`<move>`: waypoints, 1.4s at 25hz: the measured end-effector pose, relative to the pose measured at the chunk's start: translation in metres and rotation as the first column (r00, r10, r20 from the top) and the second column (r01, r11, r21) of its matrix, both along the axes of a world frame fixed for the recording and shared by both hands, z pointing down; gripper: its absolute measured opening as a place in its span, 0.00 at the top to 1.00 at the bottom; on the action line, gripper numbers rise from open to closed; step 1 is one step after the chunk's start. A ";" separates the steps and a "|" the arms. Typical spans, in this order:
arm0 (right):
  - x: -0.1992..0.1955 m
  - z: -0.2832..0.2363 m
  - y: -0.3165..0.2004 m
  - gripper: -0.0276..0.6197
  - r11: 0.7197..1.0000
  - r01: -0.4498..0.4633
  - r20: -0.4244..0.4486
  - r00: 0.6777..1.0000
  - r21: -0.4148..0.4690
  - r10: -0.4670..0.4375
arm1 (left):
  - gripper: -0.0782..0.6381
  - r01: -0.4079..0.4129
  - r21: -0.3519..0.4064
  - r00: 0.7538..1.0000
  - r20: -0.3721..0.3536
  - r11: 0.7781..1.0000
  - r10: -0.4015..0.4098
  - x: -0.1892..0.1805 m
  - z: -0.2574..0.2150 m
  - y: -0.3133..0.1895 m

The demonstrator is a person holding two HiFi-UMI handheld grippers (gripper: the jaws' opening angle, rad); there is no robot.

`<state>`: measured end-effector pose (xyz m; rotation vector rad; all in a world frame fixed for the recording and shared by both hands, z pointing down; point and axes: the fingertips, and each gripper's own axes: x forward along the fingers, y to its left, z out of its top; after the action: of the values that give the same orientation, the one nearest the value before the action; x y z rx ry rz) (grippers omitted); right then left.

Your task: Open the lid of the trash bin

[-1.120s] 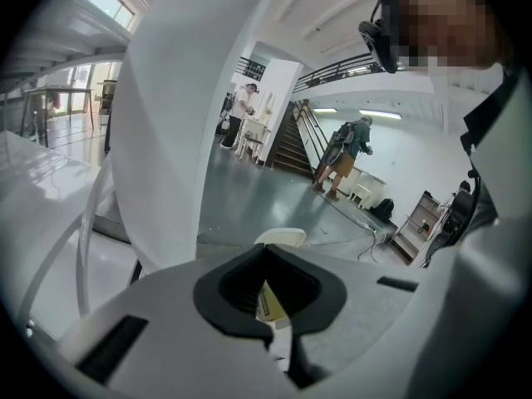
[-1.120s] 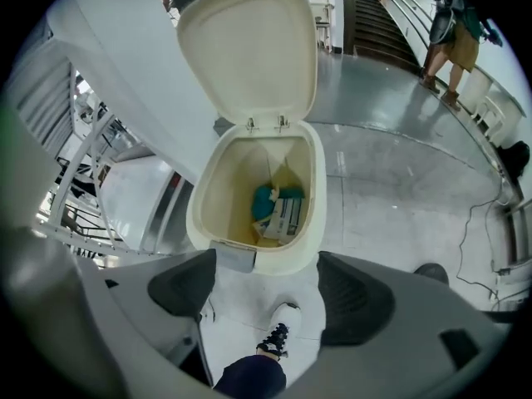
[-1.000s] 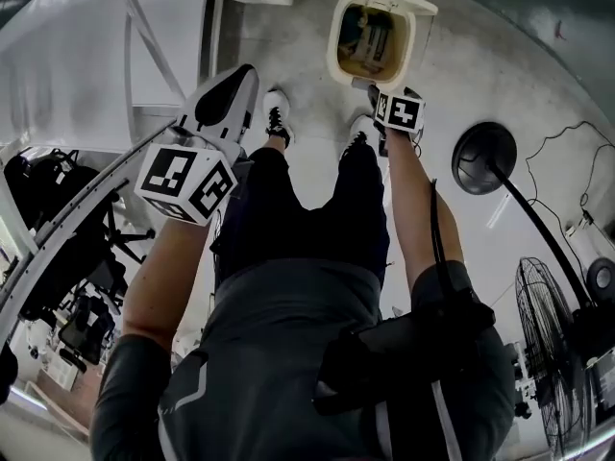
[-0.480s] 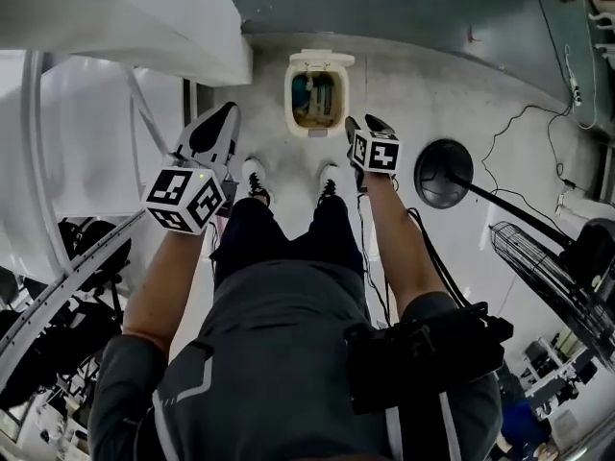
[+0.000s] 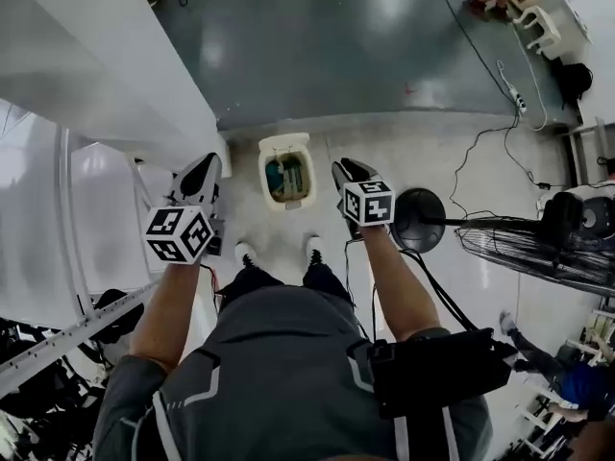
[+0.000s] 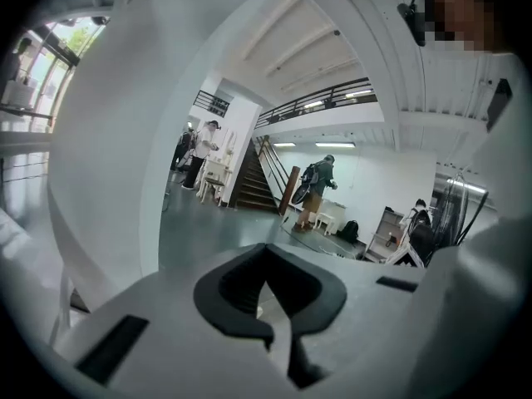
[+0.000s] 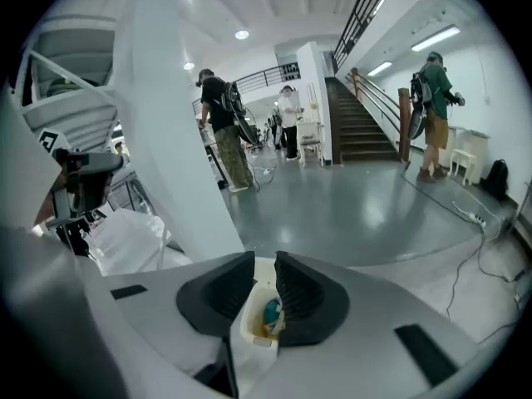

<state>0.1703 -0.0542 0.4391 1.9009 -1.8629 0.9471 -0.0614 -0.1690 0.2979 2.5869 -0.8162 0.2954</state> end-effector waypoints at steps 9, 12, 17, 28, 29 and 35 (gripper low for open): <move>0.017 -0.133 0.012 0.88 0.978 0.025 -0.079 0.997 0.209 -0.009 | 0.88 -0.070 0.116 0.995 -0.063 0.991 0.077 0.023 -0.067 0.011; 0.021 -0.175 0.019 0.89 0.959 0.027 -0.093 0.996 0.284 0.000 | 0.88 -0.091 0.103 0.993 -0.072 0.991 0.098 0.031 -0.081 0.017; 0.019 -0.236 0.021 0.91 0.916 0.048 -0.132 0.991 0.398 0.006 | 0.88 -0.134 0.170 0.986 -0.073 0.976 0.148 0.039 -0.110 0.026; 0.028 -0.343 0.008 0.91 0.841 0.091 -0.224 0.974 0.534 0.037 | 0.88 -0.048 0.348 0.996 -0.056 0.936 0.071 0.027 -0.185 -0.005; 0.030 -0.349 0.007 0.91 0.836 0.093 -0.234 0.971 0.542 0.043 | 0.88 -0.038 0.363 0.996 -0.057 0.931 0.063 0.025 -0.191 -0.007; 0.033 -0.382 0.000 0.91 0.797 0.096 -0.271 0.959 0.596 0.087 | 0.88 0.052 0.458 0.999 -0.035 0.887 -0.041 0.007 -0.224 -0.026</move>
<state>0.2034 -0.0539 0.0567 2.2158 -2.1402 0.0219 -0.0548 -0.1952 0.0738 2.9922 -1.0431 0.0557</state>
